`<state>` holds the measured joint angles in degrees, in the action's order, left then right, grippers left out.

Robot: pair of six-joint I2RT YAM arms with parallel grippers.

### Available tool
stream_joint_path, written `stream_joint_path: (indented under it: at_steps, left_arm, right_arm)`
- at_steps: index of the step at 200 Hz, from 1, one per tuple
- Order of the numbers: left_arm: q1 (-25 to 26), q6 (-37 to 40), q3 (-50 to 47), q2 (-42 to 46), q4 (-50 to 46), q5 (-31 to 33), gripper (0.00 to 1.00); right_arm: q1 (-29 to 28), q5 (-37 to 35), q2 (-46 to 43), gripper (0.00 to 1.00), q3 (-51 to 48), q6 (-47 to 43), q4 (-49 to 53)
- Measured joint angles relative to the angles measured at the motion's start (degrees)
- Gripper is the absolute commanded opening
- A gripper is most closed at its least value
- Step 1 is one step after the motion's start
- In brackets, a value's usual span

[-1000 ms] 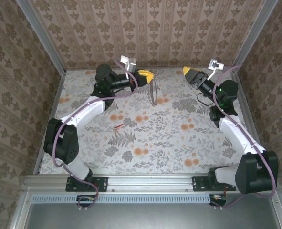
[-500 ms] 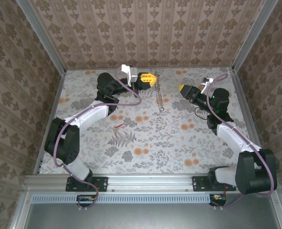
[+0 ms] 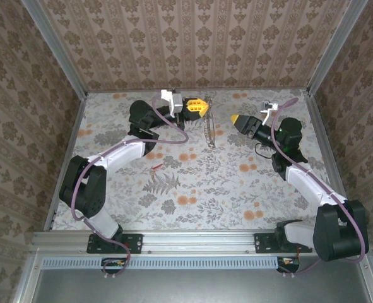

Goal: Put the keys on the keyring

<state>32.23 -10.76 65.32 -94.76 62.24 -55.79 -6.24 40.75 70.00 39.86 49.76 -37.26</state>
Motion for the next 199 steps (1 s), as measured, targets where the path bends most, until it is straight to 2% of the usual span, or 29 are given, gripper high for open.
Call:
stream_joint_path:
  at_steps: [38,85,112,156,199]
  left_arm:
    - [0.0,-4.13,-0.26,0.0,1.92,3.19,0.0]
    - [0.0,-14.51,-0.92,-0.33,7.06,9.14,0.0]
    - [0.0,-20.87,-0.92,-0.48,7.69,11.74,0.0]
    - [0.37,-29.49,-0.92,-0.48,7.78,13.92,0.0]
    - [1.75,-32.11,-0.92,-0.48,7.93,14.99,0.0]
  right_arm:
    - [-2.23,-0.72,0.02,0.57,1.55,1.46,-5.25]
    - [-5.7,-4.35,0.79,0.47,3.15,3.28,-14.56]
    - [-7.1,-6.1,2.49,0.46,4.28,4.87,-19.58]
    - [-9.75,-8.24,7.56,0.4,7.67,8.66,-27.1]
    - [-13.03,-9.7,14.84,0.31,11.13,12.87,-33.4]
